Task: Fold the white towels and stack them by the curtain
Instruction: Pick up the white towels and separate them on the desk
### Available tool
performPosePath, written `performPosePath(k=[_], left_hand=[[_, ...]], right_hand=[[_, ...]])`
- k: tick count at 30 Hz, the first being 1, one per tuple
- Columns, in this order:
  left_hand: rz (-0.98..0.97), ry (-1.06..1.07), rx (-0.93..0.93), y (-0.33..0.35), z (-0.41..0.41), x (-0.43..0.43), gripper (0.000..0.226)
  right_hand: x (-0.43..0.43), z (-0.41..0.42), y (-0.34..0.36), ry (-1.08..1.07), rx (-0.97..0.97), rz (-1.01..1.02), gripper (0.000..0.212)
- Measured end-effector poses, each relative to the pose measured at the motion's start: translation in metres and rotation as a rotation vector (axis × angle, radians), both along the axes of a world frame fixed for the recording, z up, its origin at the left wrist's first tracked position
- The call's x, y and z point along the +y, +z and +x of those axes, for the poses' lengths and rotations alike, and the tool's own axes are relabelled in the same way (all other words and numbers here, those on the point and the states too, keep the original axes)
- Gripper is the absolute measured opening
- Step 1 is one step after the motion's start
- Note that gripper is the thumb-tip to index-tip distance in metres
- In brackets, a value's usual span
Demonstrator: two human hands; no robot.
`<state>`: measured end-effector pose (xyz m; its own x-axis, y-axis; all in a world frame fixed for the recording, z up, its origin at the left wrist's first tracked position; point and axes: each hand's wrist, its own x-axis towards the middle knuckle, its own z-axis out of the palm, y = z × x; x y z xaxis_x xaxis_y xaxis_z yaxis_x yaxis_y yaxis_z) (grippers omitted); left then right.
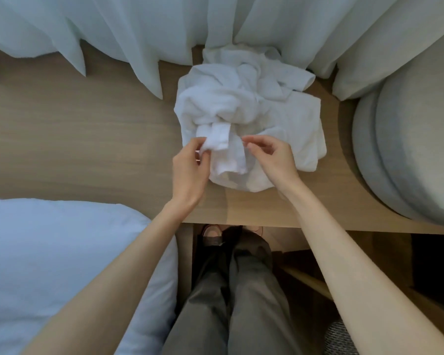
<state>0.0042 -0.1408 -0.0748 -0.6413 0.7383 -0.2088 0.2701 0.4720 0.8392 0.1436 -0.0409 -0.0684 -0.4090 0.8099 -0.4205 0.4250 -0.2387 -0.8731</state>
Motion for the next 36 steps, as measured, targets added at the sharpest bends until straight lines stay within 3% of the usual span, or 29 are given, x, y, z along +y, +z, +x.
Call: performPosePath(k=[3, 7, 15, 17, 20, 26, 30, 33, 36], left_hand=[[0.105, 0.123, -0.351, 0.038, -0.01, -0.005, 0.013], [0.205, 0.079, -0.69, 0.077, -0.01, -0.019, 0.013], [0.301, 0.109, -1.011, 0.112, 0.0, -0.032, 0.012], [0.29, 0.118, -1.049, 0.119, 0.005, -0.029, 0.013], [0.255, 0.061, -1.038, 0.129, 0.011, -0.024, 0.016], [0.259, 0.073, -0.854, 0.139, 0.001, -0.01, 0.015], [0.098, 0.091, -0.598, 0.123, 0.002, 0.006, 0.017], [0.008, 0.009, -0.39, 0.104, 0.006, 0.025, 0.027], [-0.072, -0.138, -0.128, 0.08, 0.006, 0.05, 0.036]], right_hand=[[-0.01, 0.013, 0.025, 0.193, -0.092, 0.001, 0.038], [-0.029, 0.006, 0.059, 0.48, -0.086, 0.025, 0.067], [-0.051, 0.011, 0.102, 0.682, 0.056, -0.295, 0.07], [-0.061, 0.014, 0.105, 0.599, 0.134, -0.302, 0.056], [-0.073, 0.016, 0.105, 0.188, 0.083, -0.18, 0.024], [-0.059, 0.053, 0.126, -0.27, 0.068, 0.069, 0.012], [-0.045, 0.088, 0.146, -0.594, -0.01, 0.408, 0.009], [-0.028, 0.096, 0.145, -0.584, -0.155, 0.541, 0.01], [-0.009, 0.09, 0.125, -0.434, -0.301, 0.48, 0.011]])
